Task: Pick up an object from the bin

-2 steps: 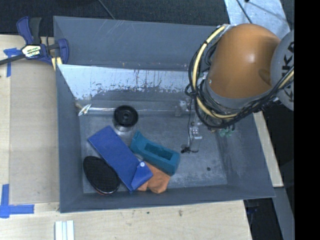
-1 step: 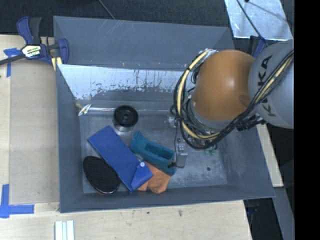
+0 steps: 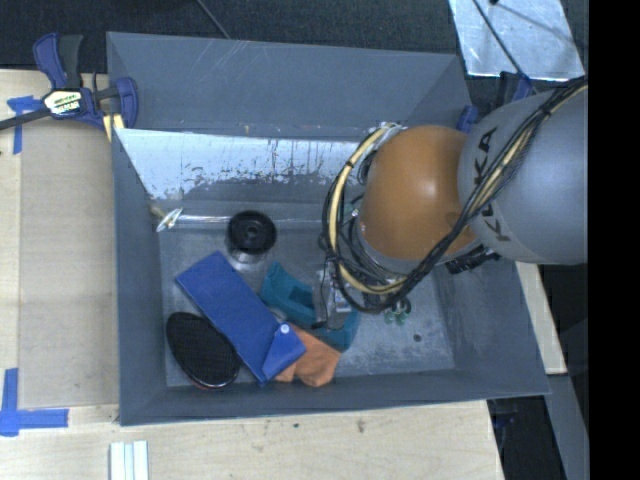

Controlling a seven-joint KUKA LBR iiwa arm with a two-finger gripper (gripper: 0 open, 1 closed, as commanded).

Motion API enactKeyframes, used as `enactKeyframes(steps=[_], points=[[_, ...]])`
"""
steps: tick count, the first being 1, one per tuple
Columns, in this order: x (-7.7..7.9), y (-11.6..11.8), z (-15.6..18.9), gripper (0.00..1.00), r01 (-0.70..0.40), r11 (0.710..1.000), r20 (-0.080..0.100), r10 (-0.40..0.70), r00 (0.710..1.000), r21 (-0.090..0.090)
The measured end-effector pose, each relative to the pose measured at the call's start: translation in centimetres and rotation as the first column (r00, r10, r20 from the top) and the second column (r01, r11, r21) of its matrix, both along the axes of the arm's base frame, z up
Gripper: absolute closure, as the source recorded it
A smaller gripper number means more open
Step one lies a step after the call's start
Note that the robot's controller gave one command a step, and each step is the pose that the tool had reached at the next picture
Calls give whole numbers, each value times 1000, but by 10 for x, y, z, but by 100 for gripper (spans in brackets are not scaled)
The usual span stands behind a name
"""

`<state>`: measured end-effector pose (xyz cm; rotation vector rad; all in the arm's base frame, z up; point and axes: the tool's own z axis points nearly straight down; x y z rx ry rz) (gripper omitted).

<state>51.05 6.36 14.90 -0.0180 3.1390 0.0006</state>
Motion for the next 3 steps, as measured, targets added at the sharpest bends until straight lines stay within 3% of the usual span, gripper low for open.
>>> enactKeyframes(steps=[1,2,3], points=[[0,0,0,0,0,1000,0,0,1000,0],[0,0,0,0,1,1000,0,-1,1000,0],[1,1,-45,0,23,1000,7,-23,1000,1]])
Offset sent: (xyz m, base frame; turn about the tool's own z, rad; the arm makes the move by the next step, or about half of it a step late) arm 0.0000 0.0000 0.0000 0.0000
